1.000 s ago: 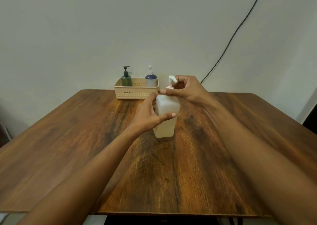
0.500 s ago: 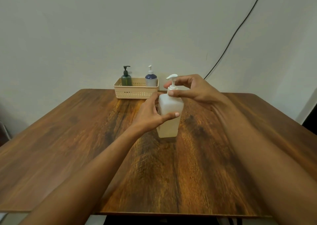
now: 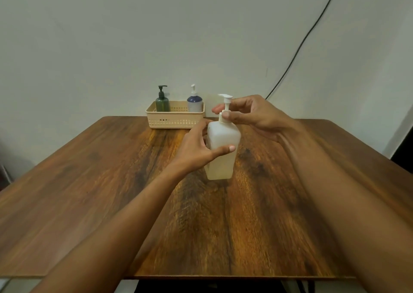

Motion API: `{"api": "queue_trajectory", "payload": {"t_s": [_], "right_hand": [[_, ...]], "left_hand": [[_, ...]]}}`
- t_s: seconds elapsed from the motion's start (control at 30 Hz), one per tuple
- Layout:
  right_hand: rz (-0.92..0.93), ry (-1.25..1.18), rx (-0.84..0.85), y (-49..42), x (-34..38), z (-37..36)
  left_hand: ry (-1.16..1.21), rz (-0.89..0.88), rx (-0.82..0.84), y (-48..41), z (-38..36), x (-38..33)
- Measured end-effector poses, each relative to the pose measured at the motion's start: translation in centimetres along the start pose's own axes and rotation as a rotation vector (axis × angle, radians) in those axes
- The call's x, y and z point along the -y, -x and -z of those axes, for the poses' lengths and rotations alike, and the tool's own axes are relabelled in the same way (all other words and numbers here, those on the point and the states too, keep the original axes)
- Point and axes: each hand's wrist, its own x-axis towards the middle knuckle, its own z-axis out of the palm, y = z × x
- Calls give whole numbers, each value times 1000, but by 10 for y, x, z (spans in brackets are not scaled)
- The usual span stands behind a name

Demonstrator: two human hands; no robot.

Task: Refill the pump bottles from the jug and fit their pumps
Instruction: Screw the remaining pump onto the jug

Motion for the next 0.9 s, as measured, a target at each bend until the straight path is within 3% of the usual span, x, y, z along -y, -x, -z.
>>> {"api": "queue_trajectory", "payload": {"t_s": [0.23,0.3,0.4,0.5,0.7,0.77,0.9], "right_hand": [[63,125,-252,-5,-11,-24],[38,109,-218,-4,-9,-24],[-56,-112,-31,2,-7,-10],[-29,-111,24,7,-3,-2],[-26,157,-366,4,6,-30],[5,204,-403,3,8,-37],[-14,93,-201,7,12,-19]], "left_hand": [[23,-29,-14,4,-3,-4],[7,-27,-13,4,-3,-3],[7,-19,-3,3,-1,-4],[13,-30,0,2,-1,-6],[33,-40,-7,2,-4,-9],[69,-40,-2,3,-5,-10],[49,-33,1,0,-3,-10]]}}
